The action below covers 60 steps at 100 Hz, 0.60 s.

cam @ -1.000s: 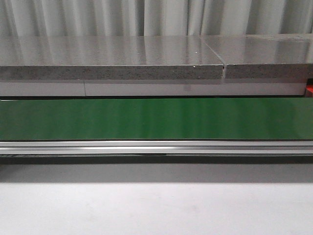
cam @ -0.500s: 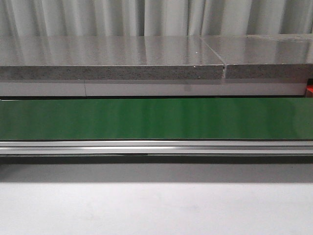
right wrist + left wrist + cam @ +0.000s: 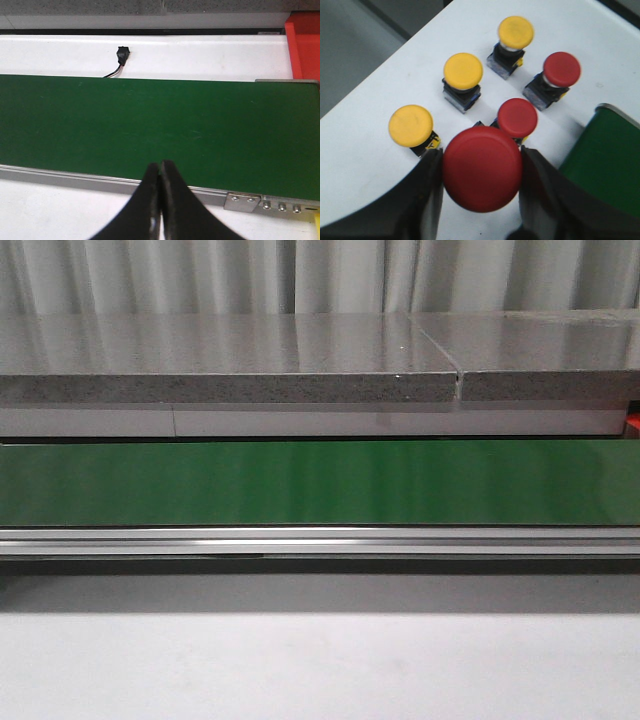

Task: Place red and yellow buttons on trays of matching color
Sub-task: 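Carry the red button onto the green belt and open the left gripper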

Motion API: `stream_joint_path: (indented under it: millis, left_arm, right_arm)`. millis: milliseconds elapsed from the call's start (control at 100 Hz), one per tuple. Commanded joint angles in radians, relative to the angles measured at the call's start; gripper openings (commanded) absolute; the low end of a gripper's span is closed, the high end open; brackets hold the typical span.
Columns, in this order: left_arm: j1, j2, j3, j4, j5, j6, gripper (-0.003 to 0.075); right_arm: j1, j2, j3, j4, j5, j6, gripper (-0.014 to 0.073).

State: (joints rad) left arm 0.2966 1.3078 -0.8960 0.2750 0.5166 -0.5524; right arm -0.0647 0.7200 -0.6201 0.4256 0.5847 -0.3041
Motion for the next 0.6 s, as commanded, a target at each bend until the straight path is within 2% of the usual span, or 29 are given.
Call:
stream_joint_path:
  millis: [0, 190, 320, 590]
  left_arm:
    - [-0.040, -0.060, -0.035, -0.001, -0.030, 0.020, -0.0019]
    - [-0.150, -0.059, -0.101, -0.003, 0.046, 0.080, -0.0019]
    - [-0.214, -0.040, -0.131, -0.003, 0.049, 0.094, -0.0019]
    - [-0.257, 0.022, -0.147, -0.035, 0.049, 0.096, -0.0019]
  right_arm:
    - [0.003, -0.006, -0.024, 0.014, -0.054, -0.012, -0.0067]
    - [0.003, -0.006, -0.024, 0.014, -0.054, -0.012, -0.0067]
    - [0.003, -0.006, -0.024, 0.014, -0.054, -0.012, -0.0067]
    - [0.003, -0.006, -0.024, 0.014, -0.054, -0.012, -0.0067]
